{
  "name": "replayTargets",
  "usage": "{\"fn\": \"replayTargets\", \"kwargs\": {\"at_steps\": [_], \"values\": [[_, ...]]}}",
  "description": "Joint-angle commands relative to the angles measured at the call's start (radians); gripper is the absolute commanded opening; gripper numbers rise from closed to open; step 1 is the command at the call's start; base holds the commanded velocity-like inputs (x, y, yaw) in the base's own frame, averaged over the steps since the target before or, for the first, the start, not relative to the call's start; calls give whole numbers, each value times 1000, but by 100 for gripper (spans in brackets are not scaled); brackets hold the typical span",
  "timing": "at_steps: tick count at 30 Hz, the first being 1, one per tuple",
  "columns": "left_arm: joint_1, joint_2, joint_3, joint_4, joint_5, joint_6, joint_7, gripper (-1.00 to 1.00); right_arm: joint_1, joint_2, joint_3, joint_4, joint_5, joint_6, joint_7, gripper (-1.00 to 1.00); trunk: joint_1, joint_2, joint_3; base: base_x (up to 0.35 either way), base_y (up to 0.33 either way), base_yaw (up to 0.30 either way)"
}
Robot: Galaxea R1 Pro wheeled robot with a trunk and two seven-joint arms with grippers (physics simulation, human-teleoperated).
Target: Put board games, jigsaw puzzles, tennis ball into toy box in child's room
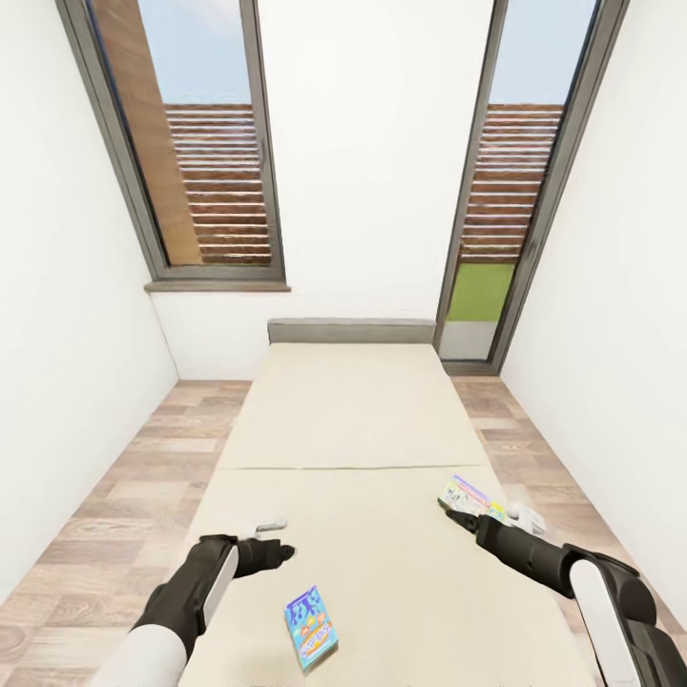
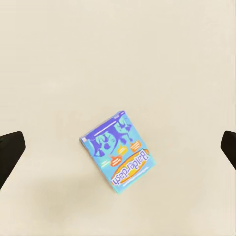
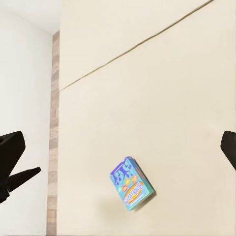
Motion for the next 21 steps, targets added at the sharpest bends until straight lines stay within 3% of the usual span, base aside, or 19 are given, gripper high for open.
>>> {"fn": "replayTargets", "kwargs": {"at_steps": [1,5,9,21], "values": [[-5,-12,6,12,-1,-10,22,100,-1,0,-1,-1,9,5,15,100,1,-2,-4,0,0,0],[-13,-50,7,60,0,-66,120,100,0,0,-1,-1,9,3,24,100,1,-2,-10,0,0,0],[-17,-68,6,89,4,-106,187,100,0,2,-1,3,9,-1,28,100,1,-2,-17,0,0,0],[-19,-84,7,110,3,-142,239,100,1,7,1,5,9,-6,30,100,1,-2,-37,0,0,0]]}}
